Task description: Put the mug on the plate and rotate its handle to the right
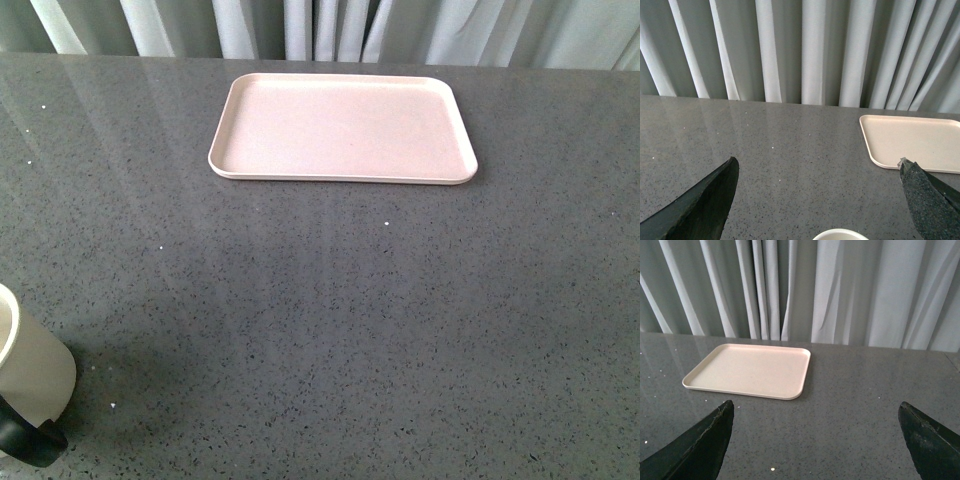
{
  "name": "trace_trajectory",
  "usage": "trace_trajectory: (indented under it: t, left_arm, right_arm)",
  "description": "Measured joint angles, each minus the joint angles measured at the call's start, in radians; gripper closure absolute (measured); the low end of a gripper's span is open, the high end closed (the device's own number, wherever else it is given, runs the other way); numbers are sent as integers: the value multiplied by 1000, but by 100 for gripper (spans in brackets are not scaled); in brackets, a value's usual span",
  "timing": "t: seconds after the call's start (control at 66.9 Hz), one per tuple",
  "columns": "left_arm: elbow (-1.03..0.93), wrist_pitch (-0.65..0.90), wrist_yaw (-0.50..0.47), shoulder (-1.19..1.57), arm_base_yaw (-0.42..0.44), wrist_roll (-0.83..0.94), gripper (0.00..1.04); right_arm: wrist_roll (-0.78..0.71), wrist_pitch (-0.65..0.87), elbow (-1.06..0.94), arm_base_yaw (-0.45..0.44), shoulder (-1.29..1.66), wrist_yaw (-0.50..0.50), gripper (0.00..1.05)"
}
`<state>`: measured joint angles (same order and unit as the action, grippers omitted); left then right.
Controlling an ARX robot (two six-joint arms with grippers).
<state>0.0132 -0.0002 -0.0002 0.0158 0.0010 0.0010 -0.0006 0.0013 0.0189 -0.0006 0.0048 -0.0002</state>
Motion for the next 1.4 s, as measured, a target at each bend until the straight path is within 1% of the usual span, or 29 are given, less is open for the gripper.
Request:
trace_trajectory:
  t: [0.822, 0.837, 0.882, 0.941, 0.971, 1.076, 1.166, 1.3, 1.405]
  left_arm:
    - [2, -7, 6, 5, 1, -6, 9]
    - [19, -58, 26, 27, 8, -16, 9]
    - [121, -277, 95, 158, 32, -59, 9]
    - [206, -418, 131, 315, 72, -63, 9]
    - [232, -441, 138, 374, 95, -53, 9]
    - [294, -445, 198, 511, 174, 13, 9]
    - [331, -445, 212, 582, 219, 85, 9]
    - [373, -444, 238, 676, 264, 193, 9]
    - [396, -433, 244, 739, 281, 247, 9]
  right_arm:
    - [0, 0, 0, 0, 0, 0, 9]
    - [0, 0, 0, 0, 0, 0, 9]
    - [0, 0, 0, 0, 0, 0, 9]
    - [0, 0, 0, 0, 0, 0, 9]
    - [0, 0, 0, 0, 0, 0, 9]
    - [0, 0, 0, 0, 0, 0, 9]
    - [0, 0, 0, 0, 0, 0, 9]
    - [0, 0, 0, 0, 0, 0, 9]
    - [0, 0, 0, 0, 0, 0, 9]
